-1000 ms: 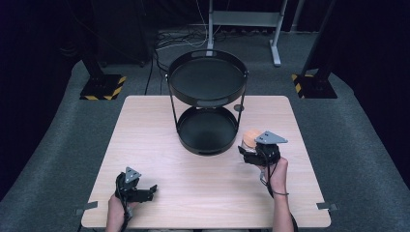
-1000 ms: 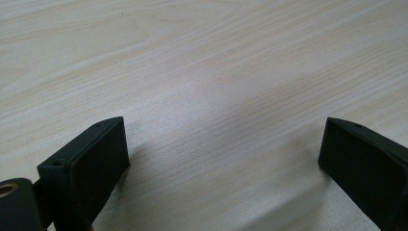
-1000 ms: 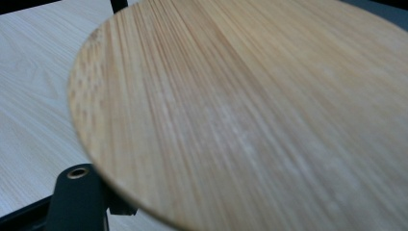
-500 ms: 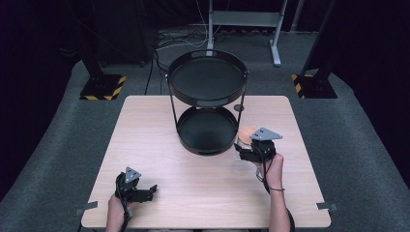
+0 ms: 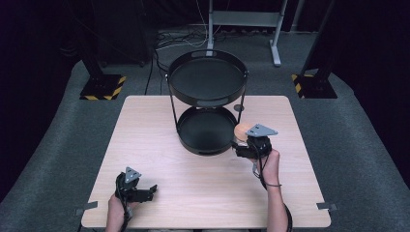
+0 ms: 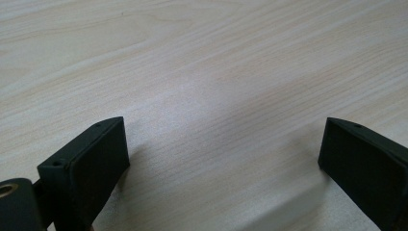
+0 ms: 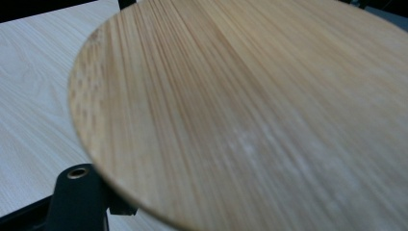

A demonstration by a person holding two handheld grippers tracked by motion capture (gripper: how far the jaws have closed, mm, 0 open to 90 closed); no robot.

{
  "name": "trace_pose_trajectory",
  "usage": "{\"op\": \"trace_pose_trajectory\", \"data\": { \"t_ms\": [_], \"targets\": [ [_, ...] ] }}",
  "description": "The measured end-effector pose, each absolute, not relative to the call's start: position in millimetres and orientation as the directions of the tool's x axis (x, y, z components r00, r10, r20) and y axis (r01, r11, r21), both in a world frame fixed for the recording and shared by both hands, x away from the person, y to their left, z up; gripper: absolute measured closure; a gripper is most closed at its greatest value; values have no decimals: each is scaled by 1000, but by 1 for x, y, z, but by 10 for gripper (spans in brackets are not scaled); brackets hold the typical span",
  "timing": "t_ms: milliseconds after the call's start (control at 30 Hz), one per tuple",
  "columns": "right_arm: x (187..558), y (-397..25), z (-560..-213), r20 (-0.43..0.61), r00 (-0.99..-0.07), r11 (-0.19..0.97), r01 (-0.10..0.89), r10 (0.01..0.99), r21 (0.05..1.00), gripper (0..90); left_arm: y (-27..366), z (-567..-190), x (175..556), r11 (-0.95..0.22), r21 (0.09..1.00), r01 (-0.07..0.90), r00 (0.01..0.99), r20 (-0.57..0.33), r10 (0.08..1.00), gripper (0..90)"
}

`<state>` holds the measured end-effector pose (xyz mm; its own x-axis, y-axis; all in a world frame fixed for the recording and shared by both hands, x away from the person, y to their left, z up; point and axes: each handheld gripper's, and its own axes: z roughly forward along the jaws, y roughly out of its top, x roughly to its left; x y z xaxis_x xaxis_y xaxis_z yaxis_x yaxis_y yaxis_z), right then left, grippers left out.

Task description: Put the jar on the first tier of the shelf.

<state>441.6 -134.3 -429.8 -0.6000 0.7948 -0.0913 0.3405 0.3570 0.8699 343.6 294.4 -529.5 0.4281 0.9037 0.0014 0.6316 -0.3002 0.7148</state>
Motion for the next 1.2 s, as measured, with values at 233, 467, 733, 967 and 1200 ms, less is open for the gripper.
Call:
{"op": "trace_pose_trajectory", "data": {
  "t_ms": [233, 467, 733, 967, 1200],
  "targets": [
    [446, -130, -430, -89, -605, 358, 341, 791, 869, 258, 294, -530, 344, -300, 715, 632, 428, 1, 904, 32],
    [450, -126, -427, -88, -610, 358, 335, 787, 872, 258, 294, -529, 344, -301, 715, 632, 428, 2, 904, 32],
    [454, -121, -424, -89, -614, 360, 333, 784, 872, 258, 294, -530, 344, -300, 715, 632, 428, 1, 904, 32],
    [458, -118, -422, -86, -617, 356, 330, 782, 874, 258, 294, -530, 344, -300, 715, 632, 428, 1, 904, 32],
    [462, -114, -420, -84, -618, 355, 331, 781, 874, 258, 294, -530, 344, -300, 715, 632, 428, 1, 904, 32]
  ]
}}
